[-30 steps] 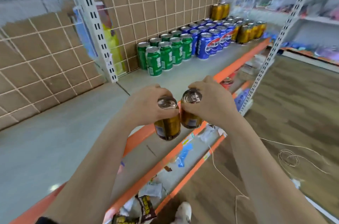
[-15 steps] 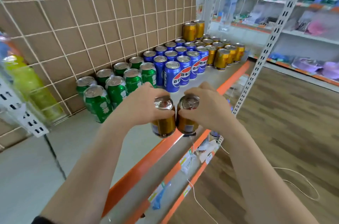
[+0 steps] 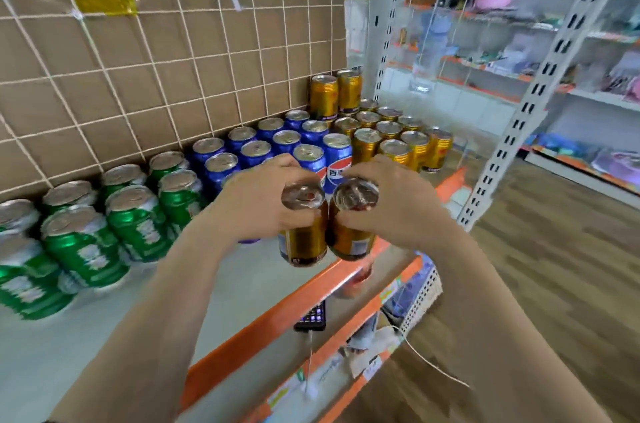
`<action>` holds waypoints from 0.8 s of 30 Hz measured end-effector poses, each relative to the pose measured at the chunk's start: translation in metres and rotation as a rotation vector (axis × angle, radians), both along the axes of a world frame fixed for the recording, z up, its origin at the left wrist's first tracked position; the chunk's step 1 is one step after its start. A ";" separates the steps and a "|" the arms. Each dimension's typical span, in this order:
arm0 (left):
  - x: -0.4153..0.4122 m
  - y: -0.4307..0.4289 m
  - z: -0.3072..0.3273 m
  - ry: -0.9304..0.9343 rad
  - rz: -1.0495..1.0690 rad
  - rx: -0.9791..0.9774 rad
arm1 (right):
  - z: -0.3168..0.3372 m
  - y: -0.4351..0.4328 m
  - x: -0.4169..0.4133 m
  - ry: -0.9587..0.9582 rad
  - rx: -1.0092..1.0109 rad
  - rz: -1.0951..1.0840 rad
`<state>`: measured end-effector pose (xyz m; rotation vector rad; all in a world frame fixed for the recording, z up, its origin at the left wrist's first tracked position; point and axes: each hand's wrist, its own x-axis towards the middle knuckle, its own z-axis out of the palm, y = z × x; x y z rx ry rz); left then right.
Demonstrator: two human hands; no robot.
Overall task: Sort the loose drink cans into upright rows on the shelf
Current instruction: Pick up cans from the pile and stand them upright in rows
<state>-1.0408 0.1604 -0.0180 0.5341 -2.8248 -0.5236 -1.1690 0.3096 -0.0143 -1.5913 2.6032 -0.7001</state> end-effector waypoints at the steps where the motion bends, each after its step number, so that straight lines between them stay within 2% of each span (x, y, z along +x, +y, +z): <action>1: -0.017 0.003 0.001 0.012 0.017 0.016 | 0.002 0.000 -0.023 0.002 0.005 0.042; 5: -0.070 0.013 0.008 -0.001 0.089 0.025 | 0.011 0.001 -0.099 -0.010 0.000 0.173; 12: -0.137 0.020 0.022 -0.040 0.132 -0.005 | 0.015 -0.010 -0.187 -0.252 -0.096 0.335; 16: -0.166 0.009 0.026 -0.039 0.175 -0.027 | 0.017 -0.021 -0.219 -0.328 -0.107 0.362; 24: -0.221 -0.042 0.040 -0.020 0.160 -0.133 | 0.028 -0.055 -0.269 -0.340 -0.163 0.336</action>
